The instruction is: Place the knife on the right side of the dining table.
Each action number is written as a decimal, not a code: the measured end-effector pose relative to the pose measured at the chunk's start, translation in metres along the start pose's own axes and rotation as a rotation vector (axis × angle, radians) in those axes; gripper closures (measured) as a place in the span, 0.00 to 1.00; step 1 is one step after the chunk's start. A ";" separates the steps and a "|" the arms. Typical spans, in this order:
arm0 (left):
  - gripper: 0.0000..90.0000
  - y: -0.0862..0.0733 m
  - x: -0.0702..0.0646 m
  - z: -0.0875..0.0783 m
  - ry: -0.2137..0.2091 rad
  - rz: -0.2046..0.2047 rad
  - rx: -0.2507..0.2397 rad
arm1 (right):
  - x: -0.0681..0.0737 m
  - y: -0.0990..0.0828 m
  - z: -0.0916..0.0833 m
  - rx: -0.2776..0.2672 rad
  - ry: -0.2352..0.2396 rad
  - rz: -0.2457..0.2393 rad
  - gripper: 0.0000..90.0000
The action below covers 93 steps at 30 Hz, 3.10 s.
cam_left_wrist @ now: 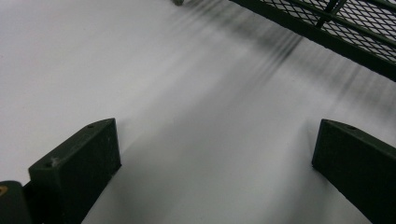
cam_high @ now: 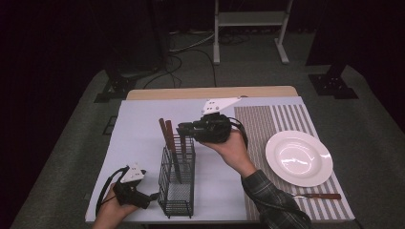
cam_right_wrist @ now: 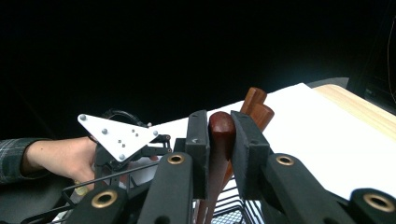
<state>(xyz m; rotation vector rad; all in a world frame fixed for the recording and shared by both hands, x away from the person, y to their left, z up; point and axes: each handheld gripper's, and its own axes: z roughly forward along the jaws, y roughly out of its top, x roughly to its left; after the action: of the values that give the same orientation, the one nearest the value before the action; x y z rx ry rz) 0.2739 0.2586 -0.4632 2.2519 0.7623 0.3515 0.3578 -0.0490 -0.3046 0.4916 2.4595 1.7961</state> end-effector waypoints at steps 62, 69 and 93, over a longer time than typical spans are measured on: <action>0.00 0.000 0.000 0.000 -0.001 -0.001 0.001 | 0.019 0.073 -0.064 -0.161 -0.085 -0.081 0.89; 0.00 0.000 0.000 0.000 -0.001 -0.001 0.001 | 0.019 0.076 -0.075 -0.178 -0.101 -0.087 0.89; 0.00 0.000 0.000 0.000 -0.001 -0.001 0.002 | -0.006 0.061 -0.119 -0.198 -0.240 -0.059 0.89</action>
<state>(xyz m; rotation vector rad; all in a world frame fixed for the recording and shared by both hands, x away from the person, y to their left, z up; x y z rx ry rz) 0.2739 0.2587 -0.4632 2.2535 0.7632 0.3499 0.3500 -0.1432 -0.2105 0.5748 2.0931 1.8139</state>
